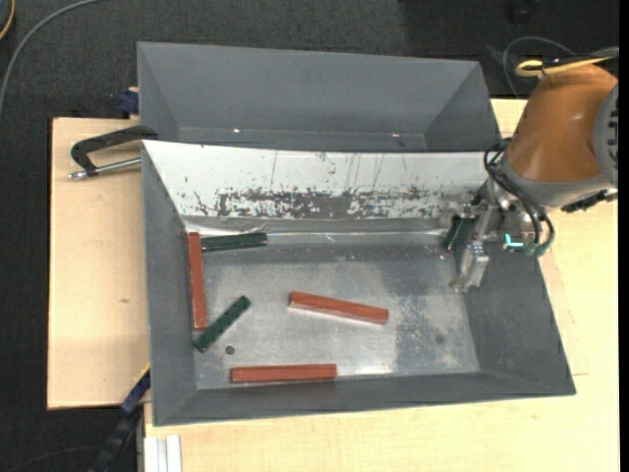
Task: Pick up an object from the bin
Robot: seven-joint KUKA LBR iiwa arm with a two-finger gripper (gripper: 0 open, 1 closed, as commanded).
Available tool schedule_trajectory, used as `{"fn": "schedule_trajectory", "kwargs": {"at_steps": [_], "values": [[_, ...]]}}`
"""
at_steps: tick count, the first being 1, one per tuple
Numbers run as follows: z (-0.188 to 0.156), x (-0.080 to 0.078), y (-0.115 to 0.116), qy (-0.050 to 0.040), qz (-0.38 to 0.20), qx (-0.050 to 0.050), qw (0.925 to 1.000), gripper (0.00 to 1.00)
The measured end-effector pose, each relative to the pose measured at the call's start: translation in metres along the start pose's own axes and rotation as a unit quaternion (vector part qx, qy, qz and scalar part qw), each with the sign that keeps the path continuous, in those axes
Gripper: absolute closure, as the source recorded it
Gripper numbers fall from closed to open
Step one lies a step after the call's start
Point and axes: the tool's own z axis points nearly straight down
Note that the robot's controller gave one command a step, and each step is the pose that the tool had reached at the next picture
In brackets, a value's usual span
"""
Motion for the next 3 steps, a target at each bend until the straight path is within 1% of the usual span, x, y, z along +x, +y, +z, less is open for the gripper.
{"fn": "schedule_trajectory", "kwargs": {"at_steps": [1, 2, 3], "values": [[-0.006, 0.067, 0.093, 0.0006, -0.024, -0.002, 0.9997, 0.0], [0.059, 0.062, 0.132, 0.0005, -0.095, -0.001, 0.9955, 0.0], [0.0, 0.088, 0.159, -0.0033, -0.104, 0.0, 0.9946, 0.0]]}}
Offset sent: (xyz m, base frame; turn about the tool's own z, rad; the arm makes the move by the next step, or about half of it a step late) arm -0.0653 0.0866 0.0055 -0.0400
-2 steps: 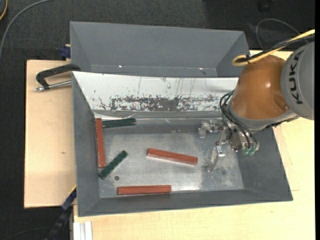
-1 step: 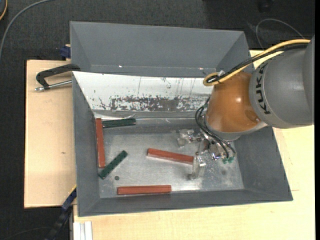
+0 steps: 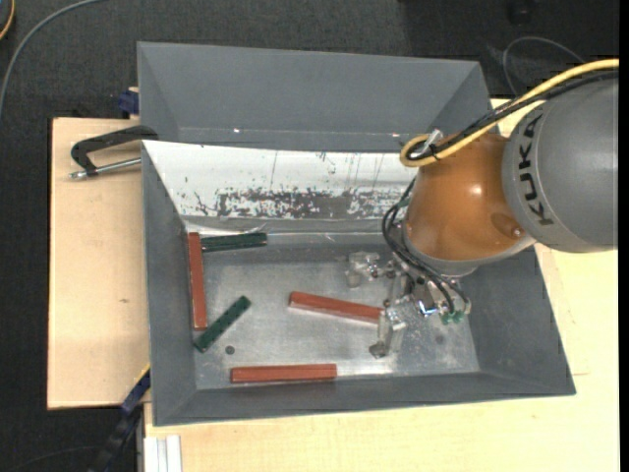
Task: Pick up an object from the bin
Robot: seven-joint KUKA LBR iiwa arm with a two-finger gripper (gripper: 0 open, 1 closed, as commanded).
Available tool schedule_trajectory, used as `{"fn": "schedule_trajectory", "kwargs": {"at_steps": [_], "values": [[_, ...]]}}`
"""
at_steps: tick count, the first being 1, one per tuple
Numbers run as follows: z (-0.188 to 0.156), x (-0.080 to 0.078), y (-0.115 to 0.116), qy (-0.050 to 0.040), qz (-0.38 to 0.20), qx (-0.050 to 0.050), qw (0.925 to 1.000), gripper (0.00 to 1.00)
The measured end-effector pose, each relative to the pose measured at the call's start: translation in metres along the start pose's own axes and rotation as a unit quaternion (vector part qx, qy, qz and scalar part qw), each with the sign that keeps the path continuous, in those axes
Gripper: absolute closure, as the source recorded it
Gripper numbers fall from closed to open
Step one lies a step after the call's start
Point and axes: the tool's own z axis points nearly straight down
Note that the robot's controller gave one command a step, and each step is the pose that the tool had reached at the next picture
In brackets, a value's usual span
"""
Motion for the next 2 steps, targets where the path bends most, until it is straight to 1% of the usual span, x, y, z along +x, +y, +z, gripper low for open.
{"fn": "schedule_trajectory", "kwargs": {"at_steps": [1, 2], "values": [[0.0628, -0.0199, 0.0224, 0.0036, -0.017, -0.001, 0.9998, 0.0], [0.0594, -0.0204, 0.021, 0.0017, -0.017, 0.0, 0.9999, 1.0]]}}
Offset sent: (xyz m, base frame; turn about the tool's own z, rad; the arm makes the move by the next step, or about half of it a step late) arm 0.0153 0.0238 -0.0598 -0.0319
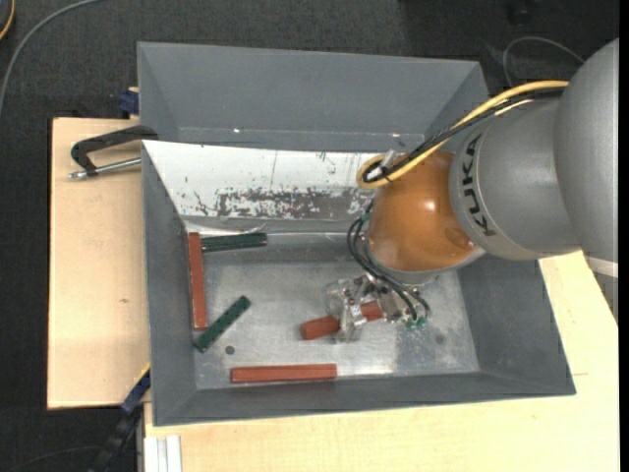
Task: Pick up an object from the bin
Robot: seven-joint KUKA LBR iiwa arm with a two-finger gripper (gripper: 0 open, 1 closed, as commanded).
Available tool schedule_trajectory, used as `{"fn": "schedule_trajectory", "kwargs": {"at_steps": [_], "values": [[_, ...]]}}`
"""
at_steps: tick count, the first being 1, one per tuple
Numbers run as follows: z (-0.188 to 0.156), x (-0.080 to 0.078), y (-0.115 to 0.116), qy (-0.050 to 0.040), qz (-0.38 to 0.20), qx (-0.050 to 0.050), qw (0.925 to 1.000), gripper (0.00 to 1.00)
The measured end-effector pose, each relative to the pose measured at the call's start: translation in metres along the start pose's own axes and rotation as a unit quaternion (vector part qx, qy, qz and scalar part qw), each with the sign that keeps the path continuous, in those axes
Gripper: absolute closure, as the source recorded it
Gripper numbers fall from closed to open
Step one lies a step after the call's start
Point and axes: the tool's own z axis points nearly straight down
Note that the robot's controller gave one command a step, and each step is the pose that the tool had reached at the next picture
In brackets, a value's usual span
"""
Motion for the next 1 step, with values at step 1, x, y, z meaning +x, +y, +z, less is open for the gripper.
{"fn": "schedule_trajectory", "kwargs": {"at_steps": [1], "values": [[-0.1397, -0.0062, 0.0084, -0.0066, -0.095, 0.001, 0.9954, 1.0]]}}
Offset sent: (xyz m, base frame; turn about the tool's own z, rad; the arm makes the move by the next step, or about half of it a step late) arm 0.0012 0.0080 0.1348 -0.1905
